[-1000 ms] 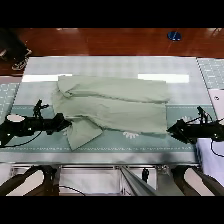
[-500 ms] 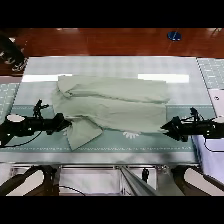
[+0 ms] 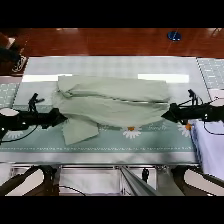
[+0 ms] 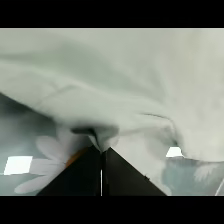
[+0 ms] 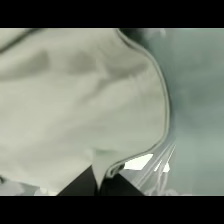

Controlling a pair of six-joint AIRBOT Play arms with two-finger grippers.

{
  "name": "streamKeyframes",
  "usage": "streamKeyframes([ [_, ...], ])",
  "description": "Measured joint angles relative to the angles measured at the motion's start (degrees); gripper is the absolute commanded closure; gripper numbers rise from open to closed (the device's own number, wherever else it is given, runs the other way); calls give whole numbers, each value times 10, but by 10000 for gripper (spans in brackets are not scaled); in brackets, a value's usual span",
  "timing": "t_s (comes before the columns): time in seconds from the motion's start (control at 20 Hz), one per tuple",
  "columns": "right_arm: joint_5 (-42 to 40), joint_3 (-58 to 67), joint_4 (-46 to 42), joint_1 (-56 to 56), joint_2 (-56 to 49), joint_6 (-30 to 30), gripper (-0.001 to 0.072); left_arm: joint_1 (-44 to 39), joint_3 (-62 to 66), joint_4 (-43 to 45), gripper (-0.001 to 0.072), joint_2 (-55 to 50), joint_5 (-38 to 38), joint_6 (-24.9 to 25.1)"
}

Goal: Fold the shirts.

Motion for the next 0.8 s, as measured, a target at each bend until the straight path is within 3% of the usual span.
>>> streamKeyframes([
  [0.3,14,149,-18,18,-41,3,694,-21,169,-34,683,-54,24,-3],
  [0.8,-25,368,5,45,-233,37,693,-79,469,-46,682,-318,37,-57],
])
